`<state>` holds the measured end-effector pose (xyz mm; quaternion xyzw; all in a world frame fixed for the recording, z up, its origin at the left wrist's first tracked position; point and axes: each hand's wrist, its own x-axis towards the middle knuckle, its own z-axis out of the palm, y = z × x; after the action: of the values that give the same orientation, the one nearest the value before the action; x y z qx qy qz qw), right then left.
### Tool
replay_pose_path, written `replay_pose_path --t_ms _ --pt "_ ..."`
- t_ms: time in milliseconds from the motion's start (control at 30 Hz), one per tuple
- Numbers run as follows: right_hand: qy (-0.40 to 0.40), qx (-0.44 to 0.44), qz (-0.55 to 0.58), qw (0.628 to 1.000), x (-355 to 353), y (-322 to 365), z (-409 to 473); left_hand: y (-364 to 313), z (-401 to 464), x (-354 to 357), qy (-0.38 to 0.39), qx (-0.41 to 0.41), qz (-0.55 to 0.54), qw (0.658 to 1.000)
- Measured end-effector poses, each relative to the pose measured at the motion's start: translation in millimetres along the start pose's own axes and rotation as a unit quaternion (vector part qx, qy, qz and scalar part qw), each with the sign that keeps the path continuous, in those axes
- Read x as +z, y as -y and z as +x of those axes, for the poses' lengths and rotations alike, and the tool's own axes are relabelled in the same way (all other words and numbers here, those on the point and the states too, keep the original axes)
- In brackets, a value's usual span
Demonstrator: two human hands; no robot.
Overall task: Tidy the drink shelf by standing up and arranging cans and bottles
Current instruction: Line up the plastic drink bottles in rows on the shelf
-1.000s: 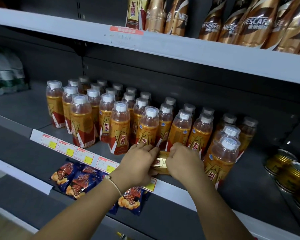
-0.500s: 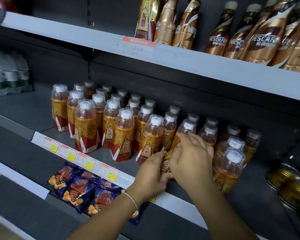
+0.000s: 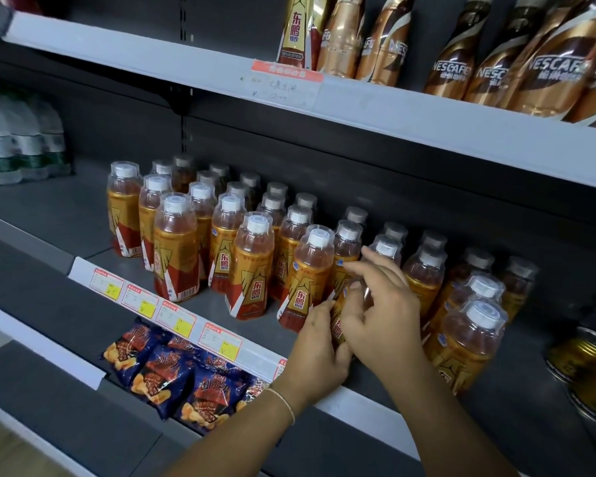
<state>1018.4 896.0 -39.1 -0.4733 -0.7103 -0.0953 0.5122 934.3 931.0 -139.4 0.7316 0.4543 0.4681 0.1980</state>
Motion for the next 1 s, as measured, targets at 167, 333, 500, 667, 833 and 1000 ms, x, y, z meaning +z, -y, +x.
replay_pose_path --t_ms 167,333,500,667,833,1000 --pt "0.017 0.001 0.037 0.999 4 -4 8 1 1 0 -0.015 -0.022 -0.017 1.0" --pt "0.022 0.095 0.161 0.982 2 -12 14 -2 0 1 -0.018 -0.054 -0.03 0.998" --pt "0.02 0.155 0.281 0.947 -8 -14 12 -5 -2 3 -0.021 -0.064 -0.017 0.998" --pt "0.076 0.169 0.232 0.955 -23 -18 18 -13 -5 9 -0.054 -0.082 -0.001 0.995" --pt "0.086 0.174 0.204 0.959 -48 -24 17 -35 -10 0 0.026 -0.166 0.084 0.982" --pt "0.037 0.13 0.22 0.966 -85 -24 15 -112 -12 -36 0.076 -0.125 0.358 0.922"
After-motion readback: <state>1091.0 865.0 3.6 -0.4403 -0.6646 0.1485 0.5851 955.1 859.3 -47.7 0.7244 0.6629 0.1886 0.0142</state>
